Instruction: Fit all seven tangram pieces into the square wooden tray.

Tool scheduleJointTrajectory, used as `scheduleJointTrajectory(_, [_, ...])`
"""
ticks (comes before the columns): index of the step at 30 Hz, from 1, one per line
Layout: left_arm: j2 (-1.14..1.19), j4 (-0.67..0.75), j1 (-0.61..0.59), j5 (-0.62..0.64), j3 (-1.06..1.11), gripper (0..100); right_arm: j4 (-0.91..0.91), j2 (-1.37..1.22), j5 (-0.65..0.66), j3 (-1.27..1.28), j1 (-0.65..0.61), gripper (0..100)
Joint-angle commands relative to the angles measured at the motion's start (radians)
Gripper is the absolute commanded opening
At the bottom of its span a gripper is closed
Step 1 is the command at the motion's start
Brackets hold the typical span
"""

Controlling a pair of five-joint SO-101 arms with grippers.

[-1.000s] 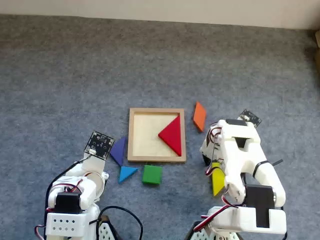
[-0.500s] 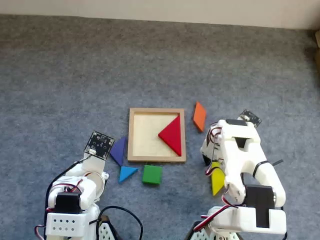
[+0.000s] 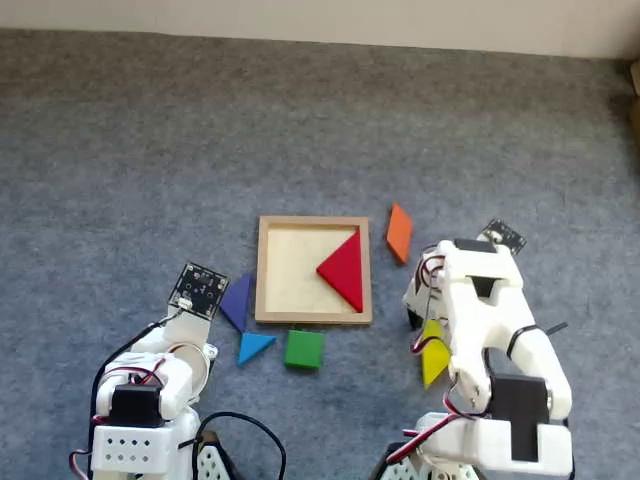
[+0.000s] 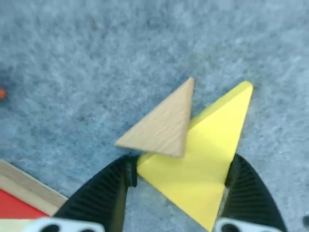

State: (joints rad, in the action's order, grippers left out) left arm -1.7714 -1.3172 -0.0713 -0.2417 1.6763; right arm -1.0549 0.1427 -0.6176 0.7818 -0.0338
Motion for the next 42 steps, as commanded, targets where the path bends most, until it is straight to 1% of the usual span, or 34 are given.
scheduleJointTrajectory(1, [-0.05, -0.005, -0.008, -0.012, 0.019, 1, 0.016, 0.15, 0.049, 0.018, 0.016, 20.2])
scheduleJointTrajectory(11, [-0.05, -0.005, -0.008, -0.012, 0.019, 1, 0.008, 0.364, 0.123, 0.062, 0.008, 20.2])
scheduleJointTrajectory(15, [-0.05, -0.005, -0.008, -0.012, 0.019, 1, -0.067, 0.381, 0.187, 0.054, 0.004, 20.2])
scheduleJointTrajectory(17, [-0.05, -0.005, -0.008, -0.012, 0.019, 1, -0.088, 0.392, 0.25, 0.048, -0.022, 20.2])
scheduleJointTrajectory(24, [-0.05, -0.005, -0.008, -0.012, 0.019, 1, -0.096, 0.383, 0.448, -0.041, -0.171, 20.2])
scheduleJointTrajectory(33, [-0.05, -0.005, -0.008, -0.012, 0.019, 1, -0.087, 0.38, 0.792, -0.111, -0.328, 20.2])
scheduleJointTrajectory(42, [-0.05, -0.005, -0.008, -0.012, 0.019, 1, -0.087, 0.378, 1.04, -0.213, -0.463, 20.2])
